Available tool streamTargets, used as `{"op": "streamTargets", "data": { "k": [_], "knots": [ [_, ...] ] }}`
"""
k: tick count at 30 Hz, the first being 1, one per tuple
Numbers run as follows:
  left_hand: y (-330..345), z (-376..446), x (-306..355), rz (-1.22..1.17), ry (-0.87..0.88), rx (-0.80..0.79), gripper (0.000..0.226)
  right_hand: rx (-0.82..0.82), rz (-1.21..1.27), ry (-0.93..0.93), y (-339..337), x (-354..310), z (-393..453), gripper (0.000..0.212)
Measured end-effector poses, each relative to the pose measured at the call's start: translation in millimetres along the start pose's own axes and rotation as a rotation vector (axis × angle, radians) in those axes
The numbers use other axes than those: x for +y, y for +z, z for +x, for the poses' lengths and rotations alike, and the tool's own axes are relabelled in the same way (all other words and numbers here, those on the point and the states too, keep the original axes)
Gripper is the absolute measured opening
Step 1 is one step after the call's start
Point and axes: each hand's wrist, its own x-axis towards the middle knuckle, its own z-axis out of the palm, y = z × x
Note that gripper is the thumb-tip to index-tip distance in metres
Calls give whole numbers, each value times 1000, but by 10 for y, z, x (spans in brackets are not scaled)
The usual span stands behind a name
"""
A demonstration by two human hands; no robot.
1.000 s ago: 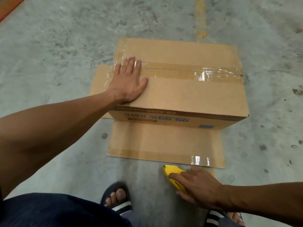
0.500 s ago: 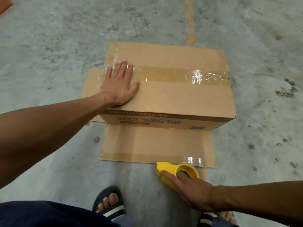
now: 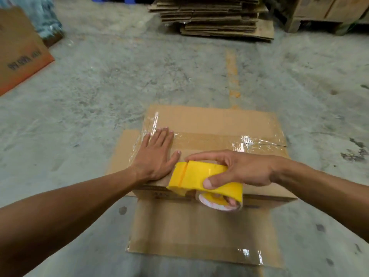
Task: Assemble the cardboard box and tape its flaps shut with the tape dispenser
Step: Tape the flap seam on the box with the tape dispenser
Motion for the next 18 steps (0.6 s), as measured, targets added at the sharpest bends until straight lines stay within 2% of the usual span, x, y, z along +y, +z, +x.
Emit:
{"op": "streamTargets", "data": {
  "k": [3,6,11,15,18],
  "knots": [
    [12,-79,78,8,37,-9,87,173,-95,-75,-401,-347,88,51],
    [17,-135,196,-66,8,42,78,229,-144,-72,-729,-511,254,45],
    [-21,-136,242,-140,-19,22,79,301,-110,-69,-887,-364,531,41],
    [-117,-29,179,-388,-71,41,64,390,-49,-129,-881,-77,574,39],
    [-247,99,166,-525,-190,151,45,361,91,-150,-1021,72,524,49]
  ]
}}
